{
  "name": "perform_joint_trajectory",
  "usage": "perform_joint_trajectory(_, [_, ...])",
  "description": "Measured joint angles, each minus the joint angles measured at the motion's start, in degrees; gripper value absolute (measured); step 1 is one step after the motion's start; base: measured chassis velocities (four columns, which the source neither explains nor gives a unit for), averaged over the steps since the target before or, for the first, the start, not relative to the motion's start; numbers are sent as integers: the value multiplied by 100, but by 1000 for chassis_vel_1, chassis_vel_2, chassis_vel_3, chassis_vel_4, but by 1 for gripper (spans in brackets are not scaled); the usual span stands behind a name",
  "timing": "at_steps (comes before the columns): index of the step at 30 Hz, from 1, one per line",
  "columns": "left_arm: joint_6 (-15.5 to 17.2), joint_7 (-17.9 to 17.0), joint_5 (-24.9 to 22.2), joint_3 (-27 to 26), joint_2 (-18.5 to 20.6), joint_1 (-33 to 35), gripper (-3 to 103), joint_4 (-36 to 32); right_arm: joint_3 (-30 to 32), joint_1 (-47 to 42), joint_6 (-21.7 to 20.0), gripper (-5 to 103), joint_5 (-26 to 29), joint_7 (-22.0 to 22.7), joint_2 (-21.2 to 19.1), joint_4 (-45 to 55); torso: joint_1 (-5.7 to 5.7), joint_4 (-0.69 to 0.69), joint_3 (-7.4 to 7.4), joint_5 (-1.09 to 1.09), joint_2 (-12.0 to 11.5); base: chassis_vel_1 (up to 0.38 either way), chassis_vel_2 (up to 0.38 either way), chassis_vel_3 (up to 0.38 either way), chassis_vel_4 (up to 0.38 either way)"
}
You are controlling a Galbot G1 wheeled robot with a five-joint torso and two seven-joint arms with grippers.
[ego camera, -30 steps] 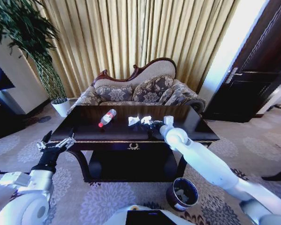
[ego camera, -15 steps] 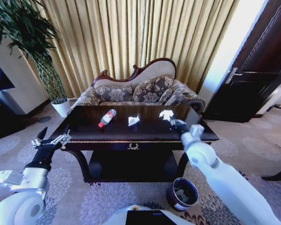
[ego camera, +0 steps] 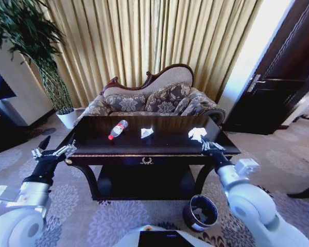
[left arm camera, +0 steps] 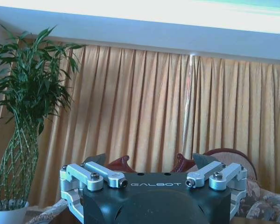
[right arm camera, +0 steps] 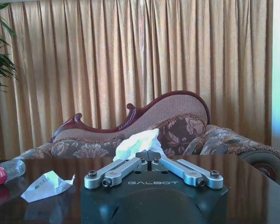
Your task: Move to the front of the table and place the trash on the table into the trash bin.
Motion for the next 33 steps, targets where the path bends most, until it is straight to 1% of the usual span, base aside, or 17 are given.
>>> perform_joint_trajectory(4, [68,3,-20,0,11,21,100,34,95,-172,-1,0,-23,-20,47,38,1,0,0,-1,0,0,0,0,0])
perform_joint_trajectory(6, [194,-5,-22,-31,13,40,100,32,120,-308,-1,0,-119,-53,133,38,1,0,0,0,-1,0,0,0,0])
perform_joint_trajectory(7, [194,-5,-22,-31,13,40,100,32,120,-308,-1,0,-119,-53,133,38,1,0,0,0,-1,0,0,0,0])
perform_joint_trajectory(10, [411,-34,-38,-119,35,49,100,-8,109,-427,0,0,-243,-90,242,33,2,-1,1,0,-1,31,-34,-39,31])
perform_joint_trajectory(11, [429,-39,-47,-140,45,47,100,-9,104,-442,1,0,-262,-95,263,31,2,-1,1,0,-1,57,-71,-56,50])
perform_joint_trajectory(18, [445,-41,-62,-222,72,46,100,14,77,-500,24,0,-349,-115,346,18,1,-1,0,-1,-1,95,-96,-92,82])
perform_joint_trajectory(24, [440,-28,-55,-165,23,35,100,10,35,-488,63,0,-365,-116,356,11,0,-1,0,0,0,127,-123,-130,127])
perform_joint_trajectory(29, [444,-20,-36,-139,-14,51,100,-13,-9,-514,102,0,-376,-154,385,7,-2,0,-1,0,1,40,-36,-21,40])
perform_joint_trajectory(30, [556,-20,-20,-163,-16,60,100,-29,-13,-551,102,0,-434,-251,430,-16,-1,-1,-1,-1,1,0,0,0,0])
perform_joint_trajectory(31, [556,-20,-20,-163,-16,60,100,-29,-13,-551,102,0,-434,-251,430,-16,-1,-1,-1,-1,1,0,0,0,0])
perform_joint_trajectory(33, [880,-21,24,-265,14,76,100,-40,-46,-584,102,0,-608,-363,485,-170,2,-1,1,-1,-1,0,0,0,0])
